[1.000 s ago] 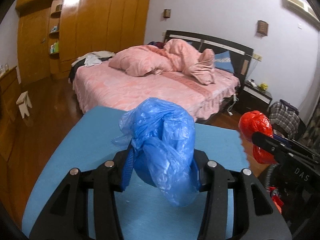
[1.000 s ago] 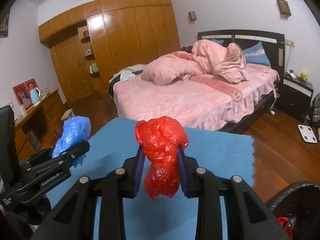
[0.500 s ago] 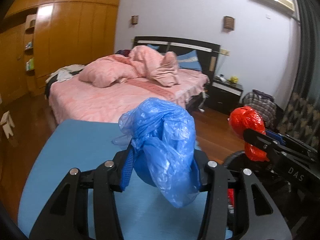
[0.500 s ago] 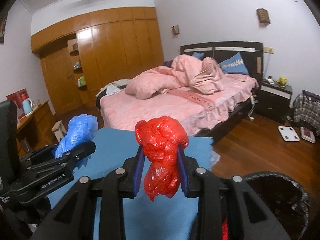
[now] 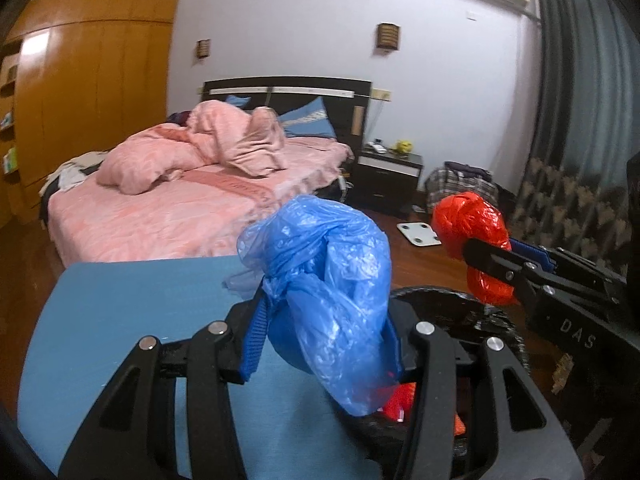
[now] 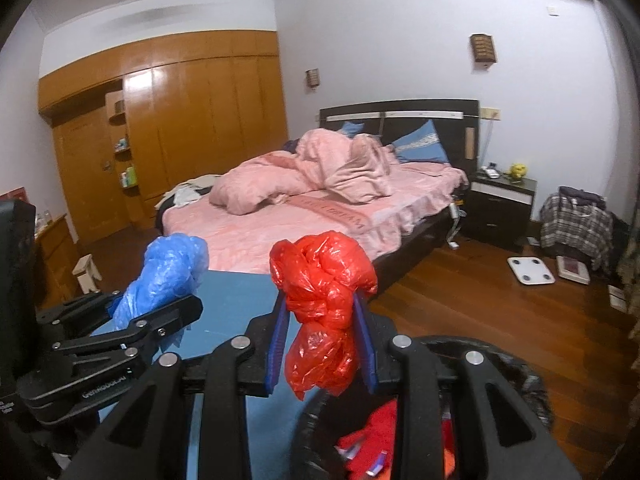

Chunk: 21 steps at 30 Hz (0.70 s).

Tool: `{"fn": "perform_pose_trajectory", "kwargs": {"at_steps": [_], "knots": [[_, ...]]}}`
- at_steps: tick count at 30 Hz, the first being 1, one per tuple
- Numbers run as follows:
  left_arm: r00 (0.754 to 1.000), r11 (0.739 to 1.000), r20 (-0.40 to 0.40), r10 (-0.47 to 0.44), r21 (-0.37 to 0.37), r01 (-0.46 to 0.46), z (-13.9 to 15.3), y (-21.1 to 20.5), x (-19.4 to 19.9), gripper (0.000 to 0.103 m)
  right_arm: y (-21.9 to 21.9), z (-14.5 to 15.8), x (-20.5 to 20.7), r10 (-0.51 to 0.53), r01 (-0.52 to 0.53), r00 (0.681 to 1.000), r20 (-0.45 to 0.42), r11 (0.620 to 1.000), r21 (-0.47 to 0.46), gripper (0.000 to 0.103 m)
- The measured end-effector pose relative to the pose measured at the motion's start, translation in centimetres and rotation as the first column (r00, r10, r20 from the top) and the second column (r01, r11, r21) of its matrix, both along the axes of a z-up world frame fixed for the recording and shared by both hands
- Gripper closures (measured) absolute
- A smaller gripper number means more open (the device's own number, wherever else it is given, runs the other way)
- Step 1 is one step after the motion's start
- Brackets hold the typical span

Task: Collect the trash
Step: 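Carry the blue and red bags over the bin and open both tools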

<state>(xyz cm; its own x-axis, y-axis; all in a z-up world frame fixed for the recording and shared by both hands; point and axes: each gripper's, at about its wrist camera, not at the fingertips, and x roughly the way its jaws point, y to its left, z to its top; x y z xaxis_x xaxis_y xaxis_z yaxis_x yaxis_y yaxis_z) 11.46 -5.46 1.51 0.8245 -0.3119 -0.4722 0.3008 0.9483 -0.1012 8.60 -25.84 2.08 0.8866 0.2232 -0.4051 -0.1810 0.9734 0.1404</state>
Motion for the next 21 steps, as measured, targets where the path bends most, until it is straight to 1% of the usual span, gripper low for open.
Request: {"fn": "perform_pose_trajectory", "kwargs": {"at_steps": [8, 14, 21], "knots": [[0.995, 0.996, 0.010, -0.094, 0.007, 0.094, 0.0, -4.7, -0.3, 0.056, -4.7, -0.3, -1.4, -0.099, 0.099, 0.995, -0.008, 0.995, 0.000, 0.072], [0.986, 0.986, 0.007, -0.165, 0.008, 0.165, -0.4, -7.7, -0.4, 0.056, -7.6, -1.0, -2.2, -0.161, 0.161, 0.987, -0.023, 0.987, 0.011, 0.072], [0.973, 0.973, -0.006, -0.231, 0.002, 0.231, -2.2, -11.0, 0.0, 0.056, -10.3, -2.4, -2.9, -0.221, 0.222, 0.974, -0.058, 0.975, 0.006, 0.072]]}}
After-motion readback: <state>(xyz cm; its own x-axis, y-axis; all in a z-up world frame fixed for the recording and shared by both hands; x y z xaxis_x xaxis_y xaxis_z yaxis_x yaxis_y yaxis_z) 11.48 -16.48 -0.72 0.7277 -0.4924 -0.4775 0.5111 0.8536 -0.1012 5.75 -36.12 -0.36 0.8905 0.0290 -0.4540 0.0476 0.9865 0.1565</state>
